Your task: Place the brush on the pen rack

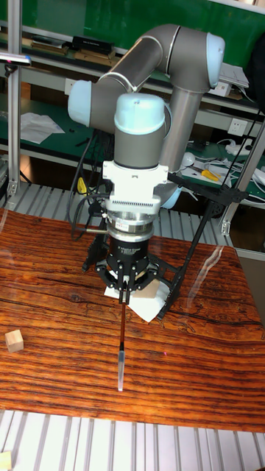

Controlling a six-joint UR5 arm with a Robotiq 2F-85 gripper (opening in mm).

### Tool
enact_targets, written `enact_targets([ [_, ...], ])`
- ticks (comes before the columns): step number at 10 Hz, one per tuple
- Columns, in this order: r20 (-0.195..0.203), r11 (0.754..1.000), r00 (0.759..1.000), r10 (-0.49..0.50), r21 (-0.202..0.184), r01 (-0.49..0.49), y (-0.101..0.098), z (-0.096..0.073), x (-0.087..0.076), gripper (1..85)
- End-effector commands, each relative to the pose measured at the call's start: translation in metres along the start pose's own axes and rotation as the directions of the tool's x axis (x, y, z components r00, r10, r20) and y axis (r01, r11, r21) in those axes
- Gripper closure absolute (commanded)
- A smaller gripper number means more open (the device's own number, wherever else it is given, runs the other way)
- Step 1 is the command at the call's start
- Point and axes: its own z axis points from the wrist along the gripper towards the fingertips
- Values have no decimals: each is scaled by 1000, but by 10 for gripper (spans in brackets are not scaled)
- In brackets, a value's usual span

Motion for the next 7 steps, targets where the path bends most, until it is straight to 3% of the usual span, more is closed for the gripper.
enact_targets([
  [1, -37, 999, 999, 4, -43, -5, 7, 3, -6, 847],
  [2, -52, 999, 999, -2, -55, 0, 8, 0, -5, 847],
  [3, -88, 996, 996, -5, -90, -3, 14, -7, 1, 847],
  [7, -194, 988, 981, 17, -147, -46, 33, -10, 22, 847],
])
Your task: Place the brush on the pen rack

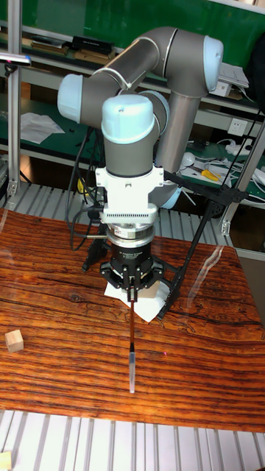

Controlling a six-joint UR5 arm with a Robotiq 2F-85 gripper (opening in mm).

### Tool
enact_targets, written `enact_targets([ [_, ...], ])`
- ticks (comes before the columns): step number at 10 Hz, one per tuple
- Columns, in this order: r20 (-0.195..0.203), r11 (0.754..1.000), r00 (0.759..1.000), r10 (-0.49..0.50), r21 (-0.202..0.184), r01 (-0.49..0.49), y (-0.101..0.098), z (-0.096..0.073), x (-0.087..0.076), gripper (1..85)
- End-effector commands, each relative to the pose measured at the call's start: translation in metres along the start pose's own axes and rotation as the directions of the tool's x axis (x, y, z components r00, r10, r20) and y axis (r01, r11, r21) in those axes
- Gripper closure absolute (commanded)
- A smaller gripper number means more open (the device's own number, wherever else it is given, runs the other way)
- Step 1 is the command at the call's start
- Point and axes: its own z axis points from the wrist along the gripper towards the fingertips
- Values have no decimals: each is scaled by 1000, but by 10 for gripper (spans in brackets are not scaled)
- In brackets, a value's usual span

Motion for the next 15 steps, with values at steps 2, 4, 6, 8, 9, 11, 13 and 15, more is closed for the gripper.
enact_targets([
  [2, -94, 995, 995, 38, -83, -46, 21, -3, 19, 847],
  [4, -103, 990, 994, 44, -127, -57, 27, -1, 22, 847],
  [6, -100, 990, 994, 51, -122, -63, 26, 0, 21, 847],
  [8, -103, 985, 993, 61, -153, -77, 29, 1, 23, 847],
  [9, -102, 985, 992, 68, -151, -83, 29, 2, 22, 847],
  [11, -124, 984, 988, 89, -146, -107, 28, 1, 27, 847],
  [13, -153, 985, 984, 87, -135, -108, 26, 0, 35, 847],
  [15, -214, 985, 971, 111, -105, -136, 22, -3, 50, 847],
])
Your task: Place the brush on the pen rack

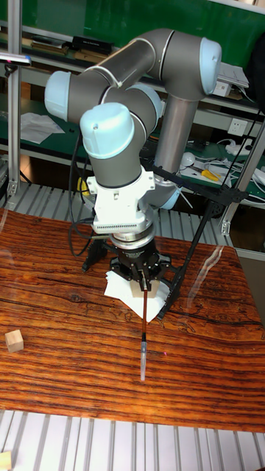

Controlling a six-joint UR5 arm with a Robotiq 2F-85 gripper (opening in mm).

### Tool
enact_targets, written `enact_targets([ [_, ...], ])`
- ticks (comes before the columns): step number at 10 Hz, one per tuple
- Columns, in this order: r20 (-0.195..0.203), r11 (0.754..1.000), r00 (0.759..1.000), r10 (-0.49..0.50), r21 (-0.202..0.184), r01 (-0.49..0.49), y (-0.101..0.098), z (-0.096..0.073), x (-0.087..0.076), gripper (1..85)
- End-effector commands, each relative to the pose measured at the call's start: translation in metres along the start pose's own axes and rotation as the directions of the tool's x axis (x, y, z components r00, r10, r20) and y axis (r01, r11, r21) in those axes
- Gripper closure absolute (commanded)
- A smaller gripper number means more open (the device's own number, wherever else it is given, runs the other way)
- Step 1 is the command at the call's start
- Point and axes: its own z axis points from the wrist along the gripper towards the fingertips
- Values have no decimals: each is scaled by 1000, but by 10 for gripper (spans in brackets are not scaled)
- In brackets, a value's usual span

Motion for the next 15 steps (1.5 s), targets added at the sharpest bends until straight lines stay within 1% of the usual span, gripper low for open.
enact_targets([
  [1, -68, 998, 996, 65, -20, -66, 7, -4, 17, 847],
  [2, -61, 996, 995, 85, -5, -85, 5, -4, 15, 847],
  [3, -49, 995, 994, 96, 19, -96, -1, -4, 12, 847],
  [4, -47, 994, 993, 110, 19, -109, -1, -4, 12, 847],
  [5, -34, 990, 990, 134, 47, -132, -7, -5, 9, 847],
  [6, -30, 988, 989, 147, 60, -145, -11, -6, 8, 847],
  [7, -43, 986, 987, 155, 67, -152, -14, -6, 11, 847],
  [8, -62, 985, 985, 163, 66, -159, -14, -6, 15, 847],
  [9, -68, 987, 986, 150, 71, -145, -16, -6, 15, 847],
  [10, -74, 992, 991, 115, 57, -111, -14, -7, 16, 847],
  [11, -87, 996, 994, 65, 60, -60, -17, -8, 19, 847],
  [12, -118, 997, 993, 17, 71, -8, -21, -9, 26, 847],
  [13, -153, 997, 988, -32, 65, 43, -22, -10, 34, 847],
  [14, -180, 997, 983, -46, 54, 57, -20, -11, 41, 847],
  [15, -200, 996, 978, -56, 55, 68, -21, -12, 46, 847],
])
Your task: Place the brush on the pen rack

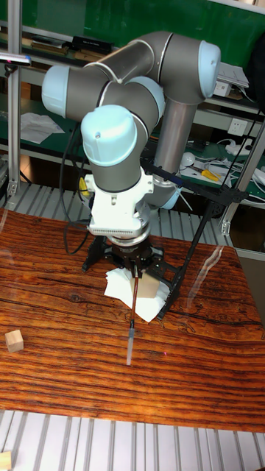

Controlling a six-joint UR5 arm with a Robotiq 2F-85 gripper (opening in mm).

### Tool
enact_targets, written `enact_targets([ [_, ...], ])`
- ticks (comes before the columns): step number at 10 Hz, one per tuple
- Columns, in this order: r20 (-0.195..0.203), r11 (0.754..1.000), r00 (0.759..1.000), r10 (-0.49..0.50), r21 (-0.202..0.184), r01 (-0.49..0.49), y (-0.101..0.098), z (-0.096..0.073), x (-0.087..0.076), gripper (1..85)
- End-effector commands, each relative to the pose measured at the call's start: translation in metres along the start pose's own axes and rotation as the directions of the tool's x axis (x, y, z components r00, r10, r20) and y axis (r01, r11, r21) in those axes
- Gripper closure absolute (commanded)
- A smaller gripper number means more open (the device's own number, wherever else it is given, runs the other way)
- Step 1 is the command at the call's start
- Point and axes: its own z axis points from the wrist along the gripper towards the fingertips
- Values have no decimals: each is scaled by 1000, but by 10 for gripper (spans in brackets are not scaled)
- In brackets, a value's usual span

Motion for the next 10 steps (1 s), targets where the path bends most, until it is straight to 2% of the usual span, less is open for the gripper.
enact_targets([
  [1, -59, 998, 996, -70, -5, 70, -1, -2, 16, 847],
  [3, -60, 998, 996, -62, -20, 61, 2, -2, 17, 847],
  [4, -66, 997, 995, -77, -1, 77, -3, -2, 18, 847],
  [7, -69, 997, 995, -70, -24, 68, 4, -2, 19, 847],
  [8, -63, 998, 997, -52, -37, 50, 8, -2, 18, 847],
  [9, -36, 999, 999, -9, -39, 7, 9, -2, 10, 847],
  [10, -17, 999, 1000, 23, -25, -24, 5, -2, 5, 847],
])
